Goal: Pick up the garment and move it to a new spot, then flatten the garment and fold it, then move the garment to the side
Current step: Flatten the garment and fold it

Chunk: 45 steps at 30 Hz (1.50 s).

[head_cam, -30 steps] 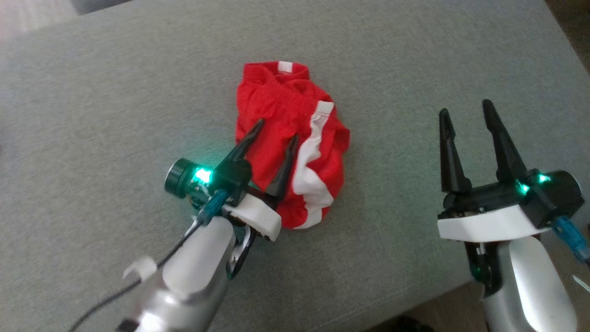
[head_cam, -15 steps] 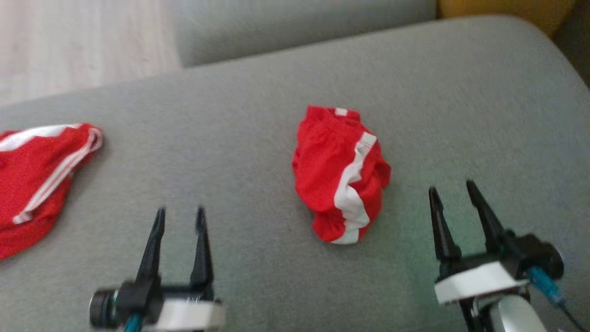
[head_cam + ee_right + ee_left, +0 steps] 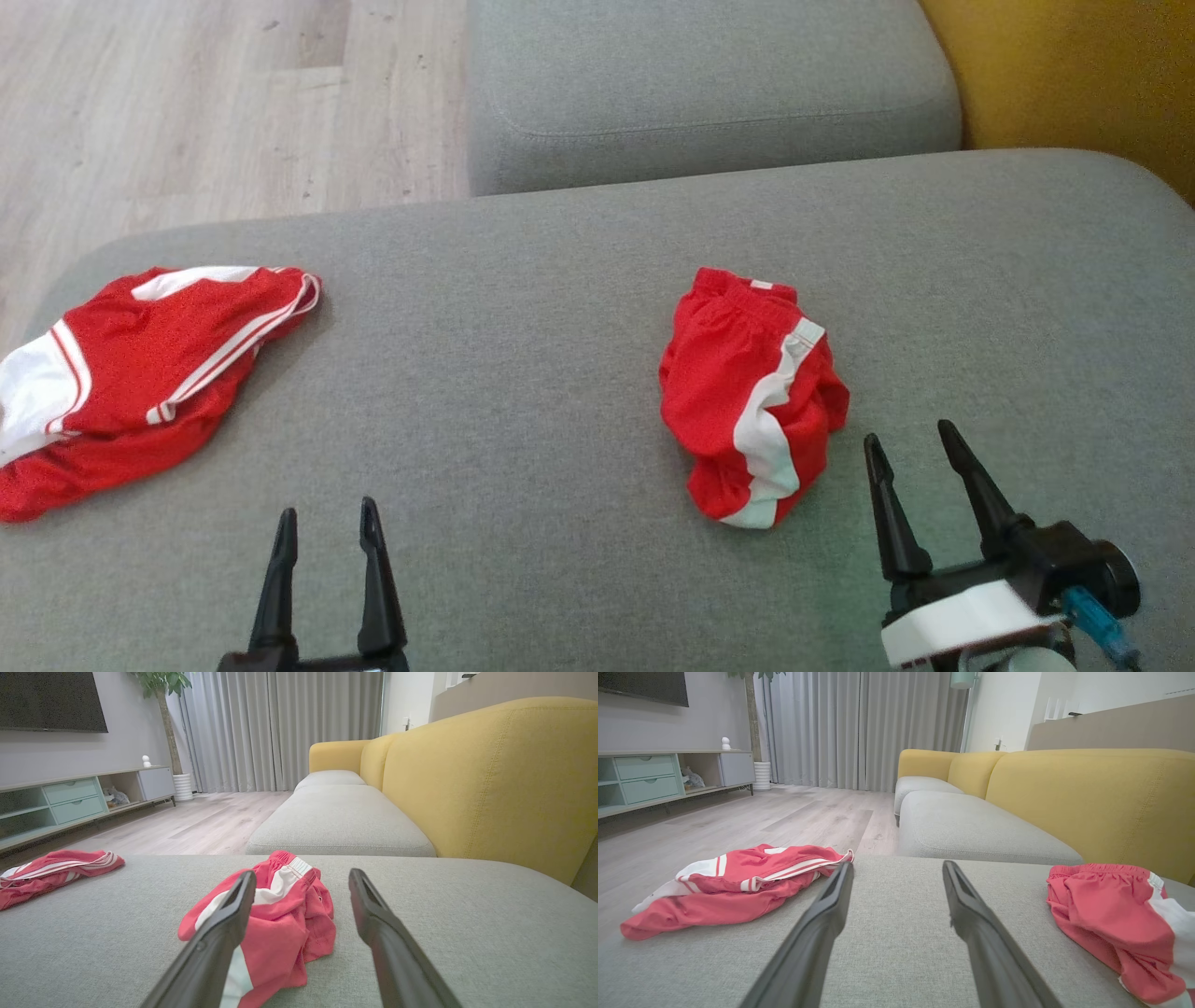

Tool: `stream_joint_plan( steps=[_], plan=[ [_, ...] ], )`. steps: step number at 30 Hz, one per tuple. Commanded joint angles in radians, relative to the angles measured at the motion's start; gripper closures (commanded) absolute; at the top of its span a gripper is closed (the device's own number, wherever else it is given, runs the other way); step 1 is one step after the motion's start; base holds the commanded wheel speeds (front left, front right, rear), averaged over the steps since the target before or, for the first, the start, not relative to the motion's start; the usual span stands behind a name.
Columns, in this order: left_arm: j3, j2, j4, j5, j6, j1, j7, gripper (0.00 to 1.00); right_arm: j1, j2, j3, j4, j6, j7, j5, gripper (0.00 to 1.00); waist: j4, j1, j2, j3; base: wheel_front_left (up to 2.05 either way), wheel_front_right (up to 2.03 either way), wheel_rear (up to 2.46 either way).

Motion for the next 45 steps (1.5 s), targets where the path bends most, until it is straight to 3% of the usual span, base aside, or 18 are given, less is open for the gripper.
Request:
stream_joint_plan(
  steps=[1, 24, 27, 30, 35, 39, 42, 45],
  plan=[
    [0.030, -0.005, -0.037, 0.000, -0.003, -0.026, -0.009, 0.00, -0.023, -0.003, 0.020, -0.035, -0.001, -0.004, -0.010, 0.00, 0.005, 0.0001, -0.0001, -0.001, 0.00, 0.00, 0.00],
    [-0.002, -0.005, -0.009, 0.001, -0.018, -0.014, -0.009, 0.00, -0.021, -0.003, 0.031, -0.013, -0.001, -0.004, 0.000, 0.00, 0.004, 0.0001, -0.0001, 0.001, 0.00, 0.00, 0.00],
    [-0.018, -0.005, 0.014, 0.005, -0.059, -0.034, -0.009, 0.00, -0.022, -0.003, 0.022, -0.018, -0.001, -0.004, 0.005, 0.00, -0.011, 0.0001, -0.0001, 0.009, 0.00, 0.00, 0.00],
    [-0.039, -0.002, 0.064, 0.028, -0.137, -0.072, -0.010, 0.00, -0.024, -0.003, 0.017, -0.032, -0.001, -0.004, 0.030, 0.00, -0.031, 0.0001, -0.0001, 0.025, 0.00, 0.00, 0.00],
    [-0.049, 0.014, 0.120, 0.055, -0.227, -0.173, -0.010, 0.00, -0.041, -0.003, 0.032, -0.037, -0.001, -0.004, 0.022, 0.00, -0.094, 0.0001, -0.0001, 0.061, 0.00, 0.00, 0.00],
    [-0.117, 0.034, 0.190, -0.006, -0.286, -0.298, 0.030, 0.00, -0.065, -0.003, 0.038, -0.047, -0.001, -0.004, 0.014, 0.00, -0.137, 0.0001, -0.0001, 0.110, 0.00, 0.00, 0.00],
    [-0.234, 0.098, 0.194, -0.074, -0.295, -0.441, 0.138, 0.00, -0.083, -0.003, 0.047, -0.047, -0.001, -0.004, 0.007, 0.00, -0.163, 0.0001, -0.0001, 0.144, 0.00, 0.00, 0.00],
    [-0.407, 0.223, 0.143, -0.187, -0.296, -0.612, 0.272, 0.00, -0.110, -0.003, 0.053, -0.052, -0.001, -0.004, 0.010, 0.00, -0.188, 0.0001, -0.0001, 0.184, 0.00, 0.00, 0.00]
  ],
)
